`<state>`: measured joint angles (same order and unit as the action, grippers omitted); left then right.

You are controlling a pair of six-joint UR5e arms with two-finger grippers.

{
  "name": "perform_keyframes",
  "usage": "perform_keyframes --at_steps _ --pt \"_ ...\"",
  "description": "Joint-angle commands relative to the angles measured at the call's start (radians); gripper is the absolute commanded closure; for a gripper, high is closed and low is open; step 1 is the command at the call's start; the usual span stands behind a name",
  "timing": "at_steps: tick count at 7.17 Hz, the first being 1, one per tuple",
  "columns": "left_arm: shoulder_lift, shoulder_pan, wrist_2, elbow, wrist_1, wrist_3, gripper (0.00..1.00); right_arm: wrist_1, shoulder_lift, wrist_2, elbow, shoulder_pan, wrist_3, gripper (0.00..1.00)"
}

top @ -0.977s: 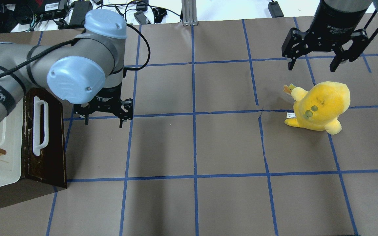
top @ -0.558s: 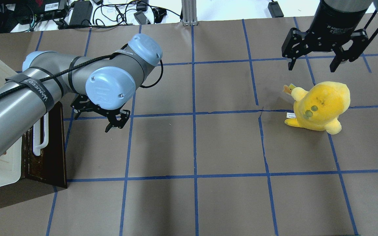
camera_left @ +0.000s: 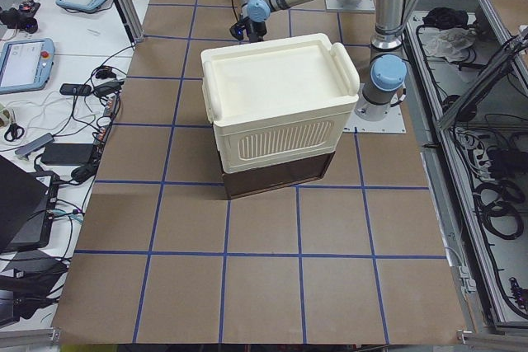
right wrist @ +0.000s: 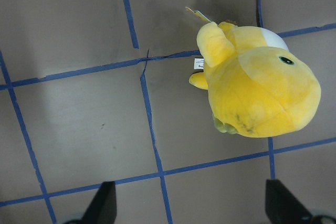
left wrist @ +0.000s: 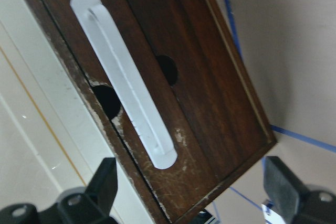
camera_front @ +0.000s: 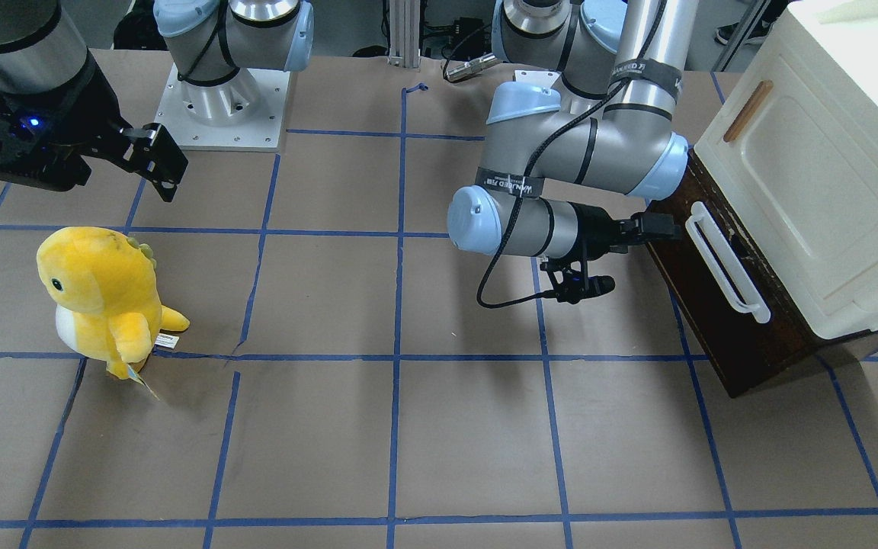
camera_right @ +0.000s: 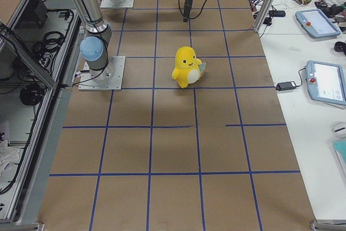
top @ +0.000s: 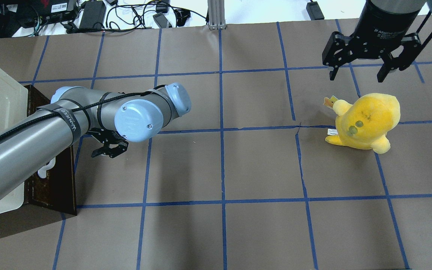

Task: Pull drawer sideways
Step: 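Move the left gripper toward the white handle on the wooden drawer, then lower the left gripper onto the white handle and close on it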

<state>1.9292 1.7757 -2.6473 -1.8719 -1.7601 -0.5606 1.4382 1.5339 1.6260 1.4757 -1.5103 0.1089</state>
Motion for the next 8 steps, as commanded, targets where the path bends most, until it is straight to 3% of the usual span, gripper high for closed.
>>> perform_keyframes --at_steps 1,3,4,6,7,8 --pt "0.043 -0.083 -0.110 -0.049 -0.001 -0.131 0.00 0.001 0.000 0.000 0.000 -0.001 0.000 0.00" --pt "0.069 -0.114 -0.196 -0.059 -0.007 -0.145 0.00 0.001 0.000 0.000 0.000 -0.001 0.000 0.00" --pt "0.070 -0.128 -0.215 -0.067 -0.013 -0.148 0.06 0.001 0.000 0.000 0.000 -0.001 0.000 0.00" --pt "0.068 -0.128 -0.214 -0.067 -0.016 -0.151 0.63 0.001 0.000 0.000 0.000 0.001 0.000 0.00" --pt "0.063 -0.128 -0.212 -0.067 -0.021 -0.151 0.82 0.001 0.000 0.000 0.000 0.001 0.000 0.00" --pt "0.065 -0.127 -0.201 -0.062 -0.019 -0.159 0.84 0.001 0.000 0.000 0.000 -0.001 0.000 0.00"
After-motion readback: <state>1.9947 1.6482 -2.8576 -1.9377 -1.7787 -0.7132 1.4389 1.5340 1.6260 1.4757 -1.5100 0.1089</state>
